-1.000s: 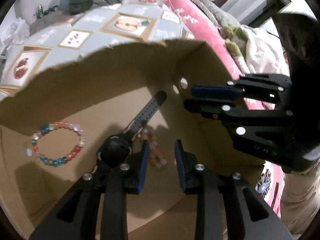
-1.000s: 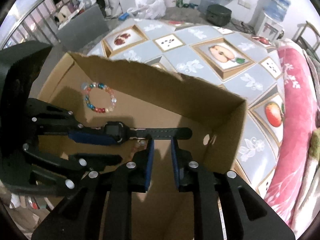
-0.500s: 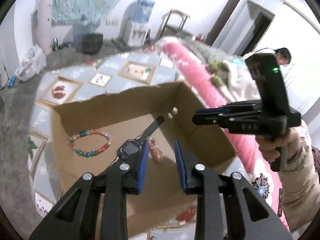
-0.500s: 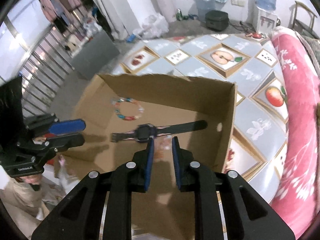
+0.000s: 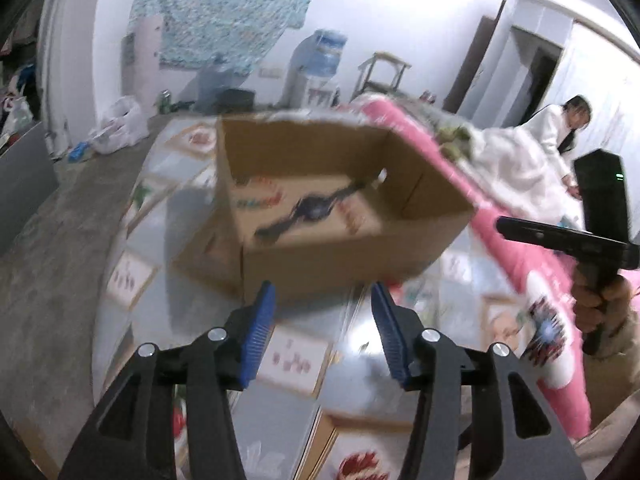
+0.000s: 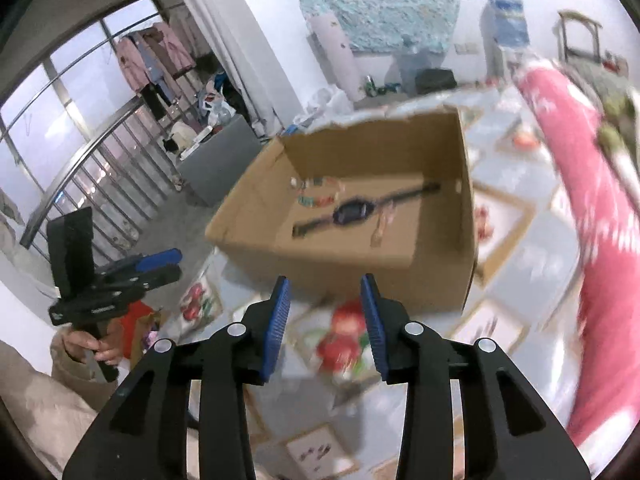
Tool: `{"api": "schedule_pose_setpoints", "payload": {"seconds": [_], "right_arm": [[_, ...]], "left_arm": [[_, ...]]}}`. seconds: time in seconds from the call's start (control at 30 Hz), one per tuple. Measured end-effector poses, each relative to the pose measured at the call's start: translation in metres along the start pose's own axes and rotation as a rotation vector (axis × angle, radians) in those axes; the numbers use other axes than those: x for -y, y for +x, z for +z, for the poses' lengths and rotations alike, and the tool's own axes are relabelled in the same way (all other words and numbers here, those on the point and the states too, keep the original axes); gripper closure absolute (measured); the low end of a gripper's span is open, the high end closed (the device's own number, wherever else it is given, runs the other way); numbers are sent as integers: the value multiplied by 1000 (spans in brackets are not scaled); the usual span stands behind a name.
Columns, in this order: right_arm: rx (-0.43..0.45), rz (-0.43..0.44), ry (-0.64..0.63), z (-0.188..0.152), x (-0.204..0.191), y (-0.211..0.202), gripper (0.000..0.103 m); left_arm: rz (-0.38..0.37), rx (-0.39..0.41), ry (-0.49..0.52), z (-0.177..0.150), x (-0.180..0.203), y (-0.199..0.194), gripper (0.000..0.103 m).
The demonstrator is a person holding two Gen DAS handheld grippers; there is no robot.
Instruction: Organize jewelry
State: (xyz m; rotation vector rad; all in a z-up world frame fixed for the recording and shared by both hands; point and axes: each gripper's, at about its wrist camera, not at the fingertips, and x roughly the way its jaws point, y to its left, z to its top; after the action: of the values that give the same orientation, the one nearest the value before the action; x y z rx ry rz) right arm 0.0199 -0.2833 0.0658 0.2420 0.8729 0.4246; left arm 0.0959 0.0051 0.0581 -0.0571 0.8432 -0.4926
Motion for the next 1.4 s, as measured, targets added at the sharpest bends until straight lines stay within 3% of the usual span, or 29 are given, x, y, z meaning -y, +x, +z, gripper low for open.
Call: {"api": "schedule_pose_setpoints", "payload": {"seconds": [0.2,0.4,0.7,0.9,1.3,1.4], "right_arm": [[-83,-49,29,-54,-4,35,67],[-127,-64,-8,-75,-24,62,69],[-134,-97,-106,-86,-45,78,72],[-120,-130,-35,-84,-23,69,72],[-96,-116,47,-85,-2,60,72],[-93,-103,52,-86,0,56,72]], "left_arm": [[52,-78,5,-47,4,33,54],[84,-109,62,-70,15,60,54],[100,-88,154,-69,29,74,54],[96,-83,170,-67,30,78,54],[100,-82,190,-66,33,82,55],[112,-98,200,-64,36,86,64]]}}
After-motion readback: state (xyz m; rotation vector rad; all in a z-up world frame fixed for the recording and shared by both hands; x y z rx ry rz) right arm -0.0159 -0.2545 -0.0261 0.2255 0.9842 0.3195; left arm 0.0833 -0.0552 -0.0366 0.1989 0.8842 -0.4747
